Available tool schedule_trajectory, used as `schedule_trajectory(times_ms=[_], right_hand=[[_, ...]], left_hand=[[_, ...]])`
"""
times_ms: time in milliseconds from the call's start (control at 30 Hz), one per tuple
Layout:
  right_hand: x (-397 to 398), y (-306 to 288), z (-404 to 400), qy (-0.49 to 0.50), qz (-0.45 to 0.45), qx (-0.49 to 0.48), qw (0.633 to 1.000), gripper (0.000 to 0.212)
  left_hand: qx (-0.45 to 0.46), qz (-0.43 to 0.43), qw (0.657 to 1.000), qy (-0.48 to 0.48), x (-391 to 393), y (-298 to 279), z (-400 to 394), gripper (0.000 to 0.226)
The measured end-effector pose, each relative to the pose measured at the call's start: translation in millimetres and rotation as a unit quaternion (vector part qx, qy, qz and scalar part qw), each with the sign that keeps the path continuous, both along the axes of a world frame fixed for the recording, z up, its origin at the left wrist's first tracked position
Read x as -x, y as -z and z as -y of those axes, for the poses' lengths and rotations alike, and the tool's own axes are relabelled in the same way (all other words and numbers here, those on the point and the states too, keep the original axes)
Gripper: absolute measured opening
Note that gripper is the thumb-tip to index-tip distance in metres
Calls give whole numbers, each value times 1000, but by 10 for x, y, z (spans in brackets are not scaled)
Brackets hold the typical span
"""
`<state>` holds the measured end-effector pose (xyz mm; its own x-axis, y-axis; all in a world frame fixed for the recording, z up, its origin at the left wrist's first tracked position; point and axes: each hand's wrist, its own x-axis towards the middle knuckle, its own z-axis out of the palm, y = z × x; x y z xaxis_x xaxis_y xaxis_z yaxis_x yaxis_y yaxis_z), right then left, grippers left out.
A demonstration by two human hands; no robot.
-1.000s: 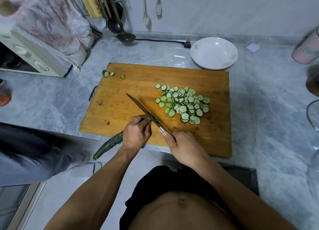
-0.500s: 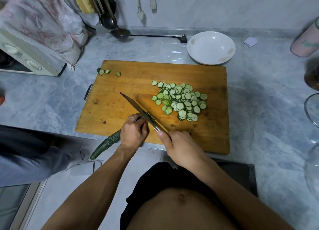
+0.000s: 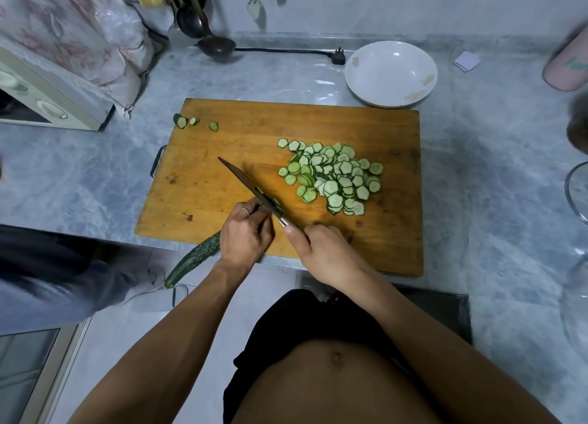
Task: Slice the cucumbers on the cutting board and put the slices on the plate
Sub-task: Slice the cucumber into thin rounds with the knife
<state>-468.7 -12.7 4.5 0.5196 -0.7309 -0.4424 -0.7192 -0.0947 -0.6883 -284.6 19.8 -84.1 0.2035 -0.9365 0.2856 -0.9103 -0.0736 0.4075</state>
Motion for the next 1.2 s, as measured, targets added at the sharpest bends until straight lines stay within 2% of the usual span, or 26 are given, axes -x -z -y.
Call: schedule_trajectory(times_ms=[167, 333, 534, 867, 1201], right_hand=[[5, 26, 4, 11, 18, 24, 999, 54], [136, 39, 62, 19, 19, 38, 999, 55], [253, 22, -23, 17, 48, 42, 998, 54], [183, -40, -111, -11, 31, 52, 998, 51], [-81, 48, -30, -13, 11, 59, 998, 57]], left_hand=[[0, -6, 1000, -15, 6, 19, -3, 28], [12, -24, 999, -36, 28, 6, 4, 22], [14, -46, 998, -28, 10, -26, 3, 22], [11, -50, 999, -13, -13, -17, -20, 35], [35, -16, 999, -10, -14, 22, -9, 14]])
